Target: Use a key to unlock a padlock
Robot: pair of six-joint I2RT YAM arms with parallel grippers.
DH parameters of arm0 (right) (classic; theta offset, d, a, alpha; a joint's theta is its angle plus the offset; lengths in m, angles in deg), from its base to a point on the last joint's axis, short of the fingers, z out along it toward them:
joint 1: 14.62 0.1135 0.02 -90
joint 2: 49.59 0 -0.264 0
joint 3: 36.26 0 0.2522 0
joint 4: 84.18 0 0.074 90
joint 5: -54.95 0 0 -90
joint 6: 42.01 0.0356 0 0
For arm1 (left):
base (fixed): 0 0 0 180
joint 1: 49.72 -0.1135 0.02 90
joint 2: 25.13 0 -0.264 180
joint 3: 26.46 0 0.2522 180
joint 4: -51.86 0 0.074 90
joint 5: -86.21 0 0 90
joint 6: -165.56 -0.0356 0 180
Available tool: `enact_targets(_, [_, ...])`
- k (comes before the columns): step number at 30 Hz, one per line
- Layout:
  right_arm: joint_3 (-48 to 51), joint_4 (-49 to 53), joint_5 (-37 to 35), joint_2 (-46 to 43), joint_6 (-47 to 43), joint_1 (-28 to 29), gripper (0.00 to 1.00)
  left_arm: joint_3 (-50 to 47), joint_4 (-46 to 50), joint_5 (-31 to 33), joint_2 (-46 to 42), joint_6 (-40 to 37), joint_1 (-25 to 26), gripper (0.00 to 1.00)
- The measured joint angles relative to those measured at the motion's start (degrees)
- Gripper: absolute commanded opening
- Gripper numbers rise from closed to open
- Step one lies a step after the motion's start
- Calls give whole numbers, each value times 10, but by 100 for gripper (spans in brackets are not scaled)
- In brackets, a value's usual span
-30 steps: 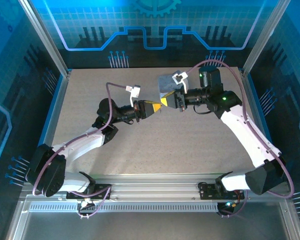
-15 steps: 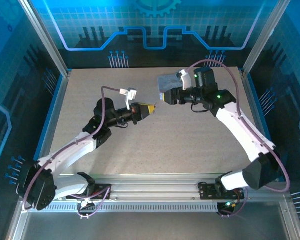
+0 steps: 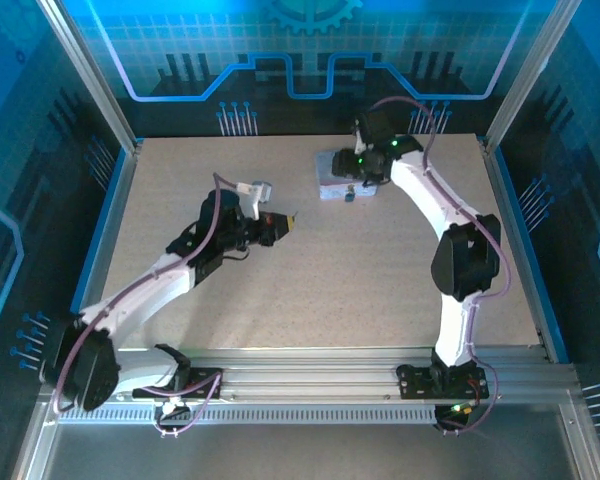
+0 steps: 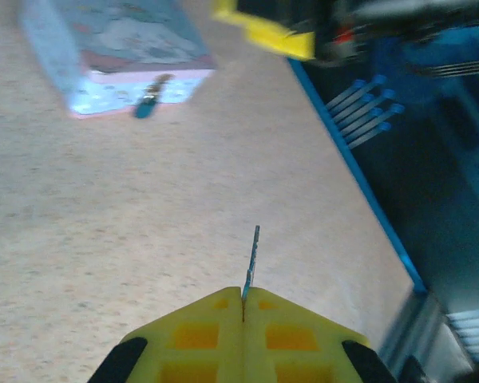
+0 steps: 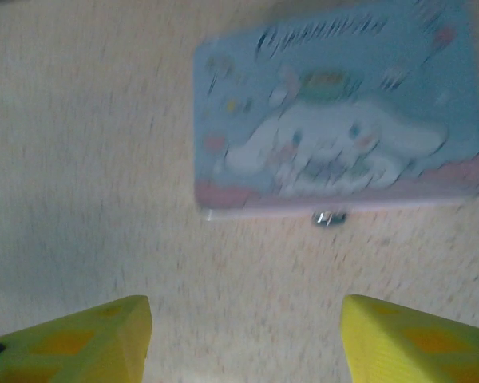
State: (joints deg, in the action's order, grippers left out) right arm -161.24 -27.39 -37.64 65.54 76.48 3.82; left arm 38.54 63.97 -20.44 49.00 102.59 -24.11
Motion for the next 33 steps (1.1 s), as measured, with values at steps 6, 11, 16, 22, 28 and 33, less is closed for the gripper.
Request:
enact_targets(6, [-131,33,9,87,47,-83,67,172,75,83,164,0,-5,0])
enact_targets(11, [-200,52,40,166,81,-120,68,324,128,151,311,19,-5,0])
enact_targets(16, [-242,73,63,225,103,-123,71,440,185,199,429,49,-5,0])
enact_targets(22, [-258,85,80,253,118,-123,71,560,238,214,529,77,-5,0])
enact_targets(28, [-261,83,107,269,118,-118,68,639,271,213,587,93,-5,0])
enact_targets(33, [-262,84,133,282,114,-112,63,664,282,198,611,96,-5,0])
